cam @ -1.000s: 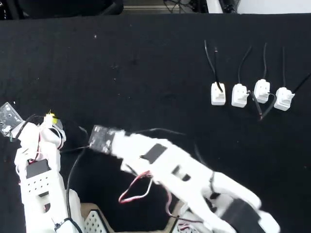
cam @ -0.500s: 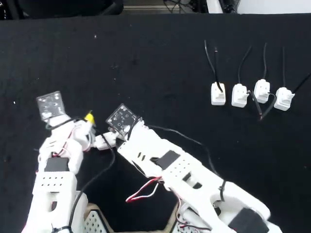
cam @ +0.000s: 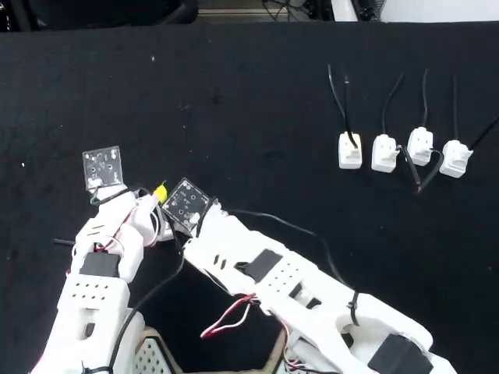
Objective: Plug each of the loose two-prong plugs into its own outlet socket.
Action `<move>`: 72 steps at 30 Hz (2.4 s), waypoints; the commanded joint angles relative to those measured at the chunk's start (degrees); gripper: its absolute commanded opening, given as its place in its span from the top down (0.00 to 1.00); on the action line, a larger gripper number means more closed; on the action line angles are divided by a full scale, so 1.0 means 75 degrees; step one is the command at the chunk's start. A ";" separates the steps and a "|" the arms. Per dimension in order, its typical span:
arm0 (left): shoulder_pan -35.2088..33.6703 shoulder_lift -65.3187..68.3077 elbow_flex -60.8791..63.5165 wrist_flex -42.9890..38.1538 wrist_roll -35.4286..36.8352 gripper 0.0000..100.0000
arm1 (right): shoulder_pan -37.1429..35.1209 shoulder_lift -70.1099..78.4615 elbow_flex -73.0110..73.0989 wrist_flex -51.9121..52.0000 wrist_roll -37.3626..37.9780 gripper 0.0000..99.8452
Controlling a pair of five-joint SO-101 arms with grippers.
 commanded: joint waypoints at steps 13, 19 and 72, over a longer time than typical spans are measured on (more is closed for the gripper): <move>0.0287 -0.0070 -0.0182 -0.0035 -0.1278 0.84 | -0.0059 -0.1307 -0.0018 0.0762 -0.0059 0.99; 0.0334 -0.0070 -0.0182 -0.0035 -0.1278 0.84 | -0.0105 -0.2643 0.0522 0.1067 -0.0117 0.99; 0.0674 0.0012 0.0322 -0.0469 -0.1278 0.84 | -0.0059 -0.4015 0.1389 -0.0164 -0.0903 0.99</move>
